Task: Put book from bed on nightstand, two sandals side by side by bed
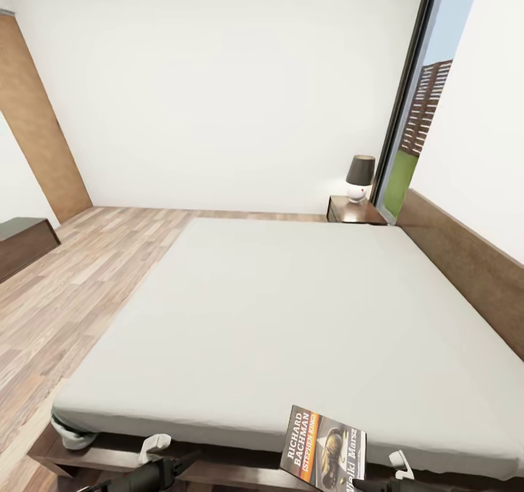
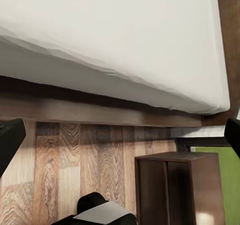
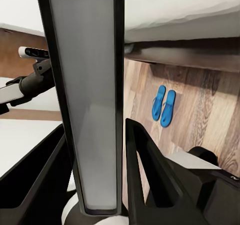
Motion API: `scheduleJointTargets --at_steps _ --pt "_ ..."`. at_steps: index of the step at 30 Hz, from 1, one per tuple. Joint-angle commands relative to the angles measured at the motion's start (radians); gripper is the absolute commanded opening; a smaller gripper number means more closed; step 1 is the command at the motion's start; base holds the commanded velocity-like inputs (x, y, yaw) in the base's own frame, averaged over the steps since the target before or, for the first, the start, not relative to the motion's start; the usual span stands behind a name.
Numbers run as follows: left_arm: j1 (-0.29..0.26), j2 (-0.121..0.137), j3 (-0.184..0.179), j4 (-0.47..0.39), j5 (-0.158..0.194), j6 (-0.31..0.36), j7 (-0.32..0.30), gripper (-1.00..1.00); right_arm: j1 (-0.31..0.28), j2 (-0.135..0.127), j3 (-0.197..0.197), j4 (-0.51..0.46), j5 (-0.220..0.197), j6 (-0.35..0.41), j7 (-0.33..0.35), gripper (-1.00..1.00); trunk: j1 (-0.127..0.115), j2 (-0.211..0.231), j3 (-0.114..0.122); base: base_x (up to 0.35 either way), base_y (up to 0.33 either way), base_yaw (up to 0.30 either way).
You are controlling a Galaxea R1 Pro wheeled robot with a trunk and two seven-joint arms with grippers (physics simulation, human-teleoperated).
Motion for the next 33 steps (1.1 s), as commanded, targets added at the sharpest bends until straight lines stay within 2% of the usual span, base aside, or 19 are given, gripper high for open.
scheduleJointTargets --at_steps 1,20,24,33 --pt "-0.001 0.001 -0.007 0.0 0.01 0.006 -0.002 1.0 -0.001 -0.001 0.008 0.0 -0.011 0.011 0.003 -1.0 0.0 -0.001 0.001 0.0 0.0 0.0" --pt "-0.001 0.001 -0.008 0.0 0.01 0.006 -0.002 1.0 -0.001 -0.001 0.008 0.0 -0.011 0.01 0.002 -1.0 0.0 -0.001 0.031 0.0 0.0 0.0" --pt "-0.001 -0.009 -0.009 0.0 0.01 0.006 -0.002 1.0 -0.001 -0.001 0.008 0.0 -0.011 0.01 0.002 -1.0 0.0 -0.001 0.038 0.0 0.0 0.0" --pt "-0.001 -0.013 -0.009 0.0 0.01 0.006 -0.002 1.0 -0.001 -0.001 0.008 0.0 -0.011 0.01 0.002 -1.0 0.0 -0.001 0.052 0.0 0.0 0.0"
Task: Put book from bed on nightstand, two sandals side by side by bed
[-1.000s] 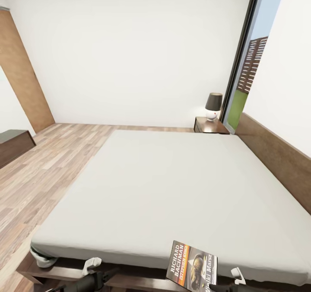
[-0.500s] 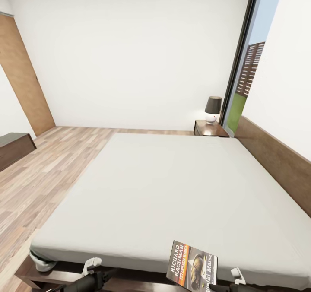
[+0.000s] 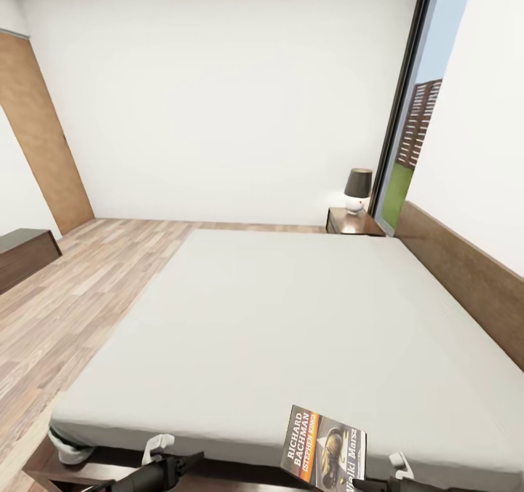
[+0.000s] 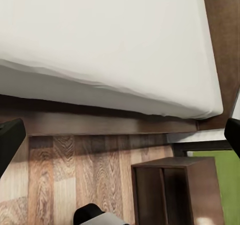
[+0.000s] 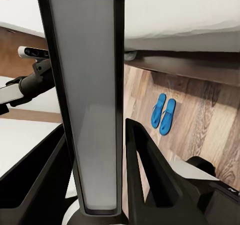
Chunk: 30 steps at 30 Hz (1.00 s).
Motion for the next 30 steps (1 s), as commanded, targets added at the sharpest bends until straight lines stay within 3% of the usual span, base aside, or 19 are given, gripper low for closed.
scheduleJointTargets --at_steps 1,30 --pt "-0.001 0.001 -0.007 0.0 0.01 0.006 -0.003 1.0 -0.001 -0.001 0.008 0.0 -0.011 0.011 0.002 -1.0 0.0 -0.001 0.0 0.0 0.0 0.0" --pt "-0.001 0.0 -0.007 0.0 0.01 0.006 -0.001 1.0 -0.001 -0.001 0.009 0.0 -0.011 0.011 0.001 -1.0 0.0 -0.001 0.047 0.0 0.0 0.0"
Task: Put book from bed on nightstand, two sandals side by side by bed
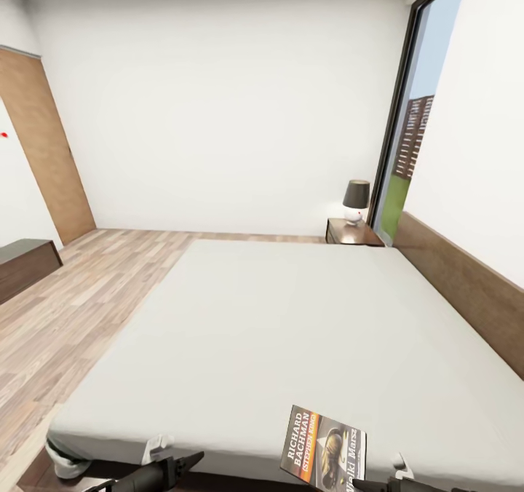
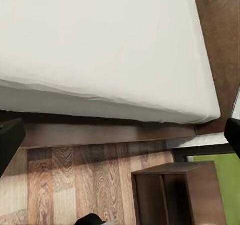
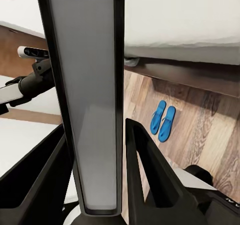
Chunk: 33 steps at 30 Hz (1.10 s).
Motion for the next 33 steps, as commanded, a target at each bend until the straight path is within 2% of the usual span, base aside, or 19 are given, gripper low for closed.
scheduleJointTargets --at_steps 1,8,33 --pt "-0.001 0.001 -0.007 0.0 0.01 0.006 -0.002 1.0 -0.001 -0.001 0.008 0.0 -0.01 0.011 0.002 -1.0 0.0 -0.001 0.0 0.0 0.0 0.0" --pt "-0.001 0.001 -0.007 -0.001 0.01 0.006 -0.002 1.0 -0.001 -0.001 0.008 0.0 -0.01 0.011 0.002 -1.0 0.0 -0.001 0.008 0.0 0.0 0.0" --pt "-0.001 0.001 -0.007 0.0 0.01 0.006 -0.002 1.0 -0.001 -0.001 0.009 0.0 -0.01 0.011 0.001 -1.0 0.0 -0.001 0.009 0.0 0.0 0.0"
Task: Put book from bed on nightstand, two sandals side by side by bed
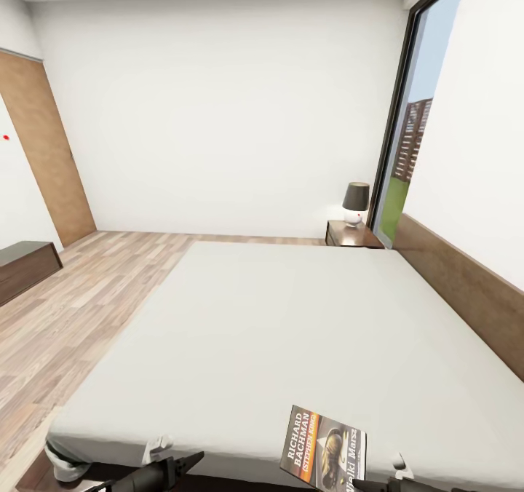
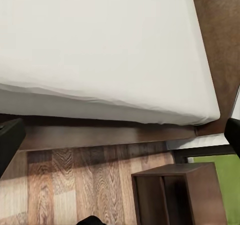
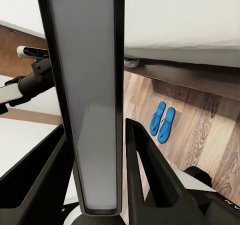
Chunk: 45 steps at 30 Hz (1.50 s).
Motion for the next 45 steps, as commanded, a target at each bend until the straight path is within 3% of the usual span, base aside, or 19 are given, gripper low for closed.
scheduleJointTargets --at_steps 1,14,45 --pt "-0.001 0.001 -0.007 0.0 0.011 0.006 -0.002 1.0 -0.001 -0.001 0.007 0.0 -0.011 0.011 0.002 -1.0 0.0 -0.001 -0.001 0.0 0.0 0.0" --pt "-0.001 0.001 -0.007 0.0 0.011 0.006 -0.002 1.0 -0.001 -0.001 0.008 -0.002 -0.011 0.011 0.002 -1.0 0.0 -0.001 -0.001 0.0 0.0 0.028" --pt "-0.001 -0.001 -0.007 0.001 0.011 0.006 -0.002 1.0 -0.001 -0.001 0.008 -0.002 -0.011 0.011 0.0 -1.0 0.0 -0.001 -0.001 0.0 0.0 0.21"
